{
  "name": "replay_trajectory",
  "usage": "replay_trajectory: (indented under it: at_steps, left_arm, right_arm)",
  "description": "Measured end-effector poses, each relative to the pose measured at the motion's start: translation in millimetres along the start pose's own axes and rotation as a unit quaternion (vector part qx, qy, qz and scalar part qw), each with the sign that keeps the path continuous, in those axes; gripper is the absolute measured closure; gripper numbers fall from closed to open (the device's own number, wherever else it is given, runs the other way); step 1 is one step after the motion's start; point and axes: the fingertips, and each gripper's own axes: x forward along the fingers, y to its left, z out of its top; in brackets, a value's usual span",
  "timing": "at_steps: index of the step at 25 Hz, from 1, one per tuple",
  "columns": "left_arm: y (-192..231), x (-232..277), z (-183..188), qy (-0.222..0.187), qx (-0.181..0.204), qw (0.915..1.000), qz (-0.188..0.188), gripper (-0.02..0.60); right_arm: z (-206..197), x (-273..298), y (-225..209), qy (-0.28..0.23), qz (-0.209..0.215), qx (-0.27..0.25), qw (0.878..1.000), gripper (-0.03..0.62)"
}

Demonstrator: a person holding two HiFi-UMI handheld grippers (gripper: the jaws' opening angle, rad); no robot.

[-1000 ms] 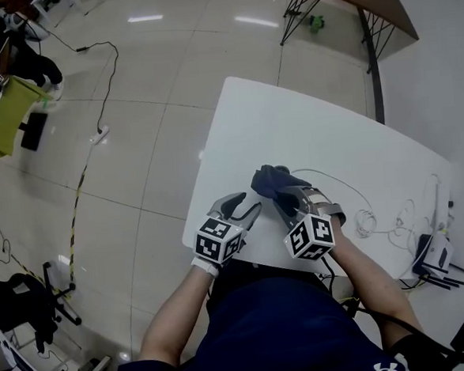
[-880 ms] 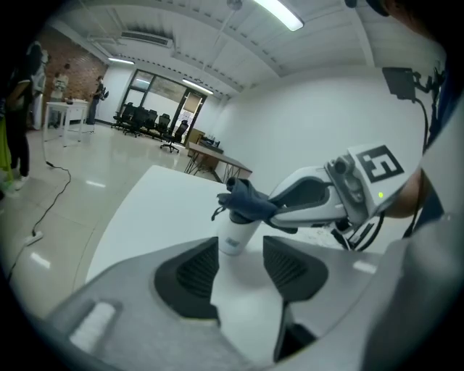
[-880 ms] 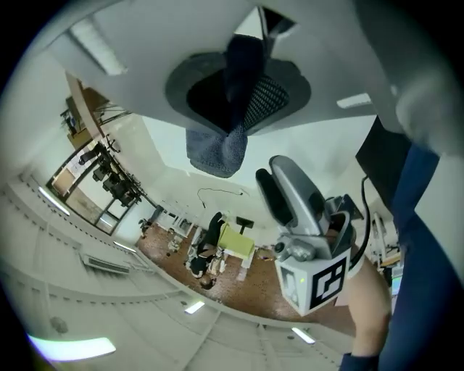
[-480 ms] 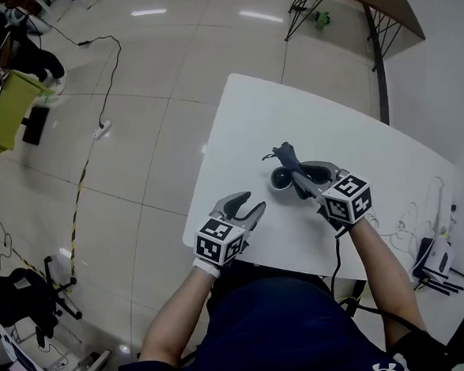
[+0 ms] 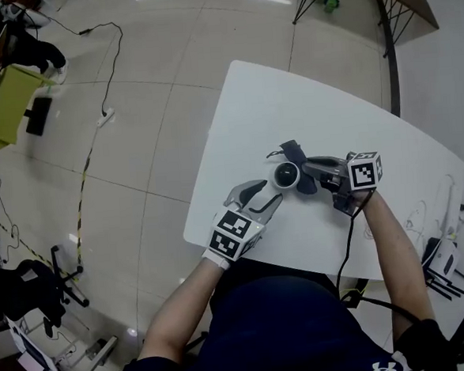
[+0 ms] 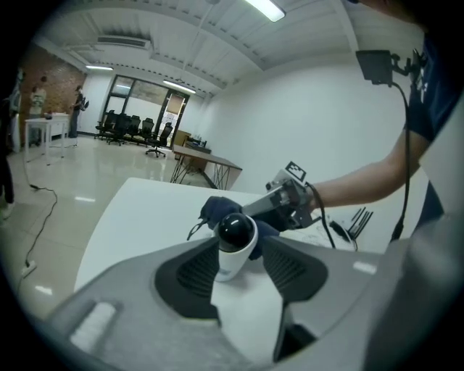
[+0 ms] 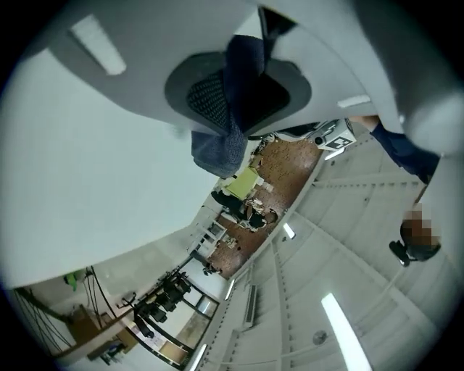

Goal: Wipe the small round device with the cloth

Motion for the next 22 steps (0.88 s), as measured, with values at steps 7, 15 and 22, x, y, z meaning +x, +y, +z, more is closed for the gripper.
replay_trajectory:
  at_steps: [7, 15, 22]
  left_arm:
    - [-9, 14, 6, -0.001, -0.006, 1.0, -0.007, 0.389]
    - [-7, -2, 1, -0.013, -0.013, 0.9998, 0.008, 0.39]
    - [-22, -19, -4, -0.02, -0.04, 0.999, -0.001, 0.39]
  right_arm:
    - [-13, 12, -30, 0.025, 0.01, 0.054, 0.998, 0.53]
    - [8, 4, 10, 0.026, 0.002, -0.038, 0.999, 0.53]
    - [2, 17, 74, 0.138, -0.094, -0.333, 0.928, 0.53]
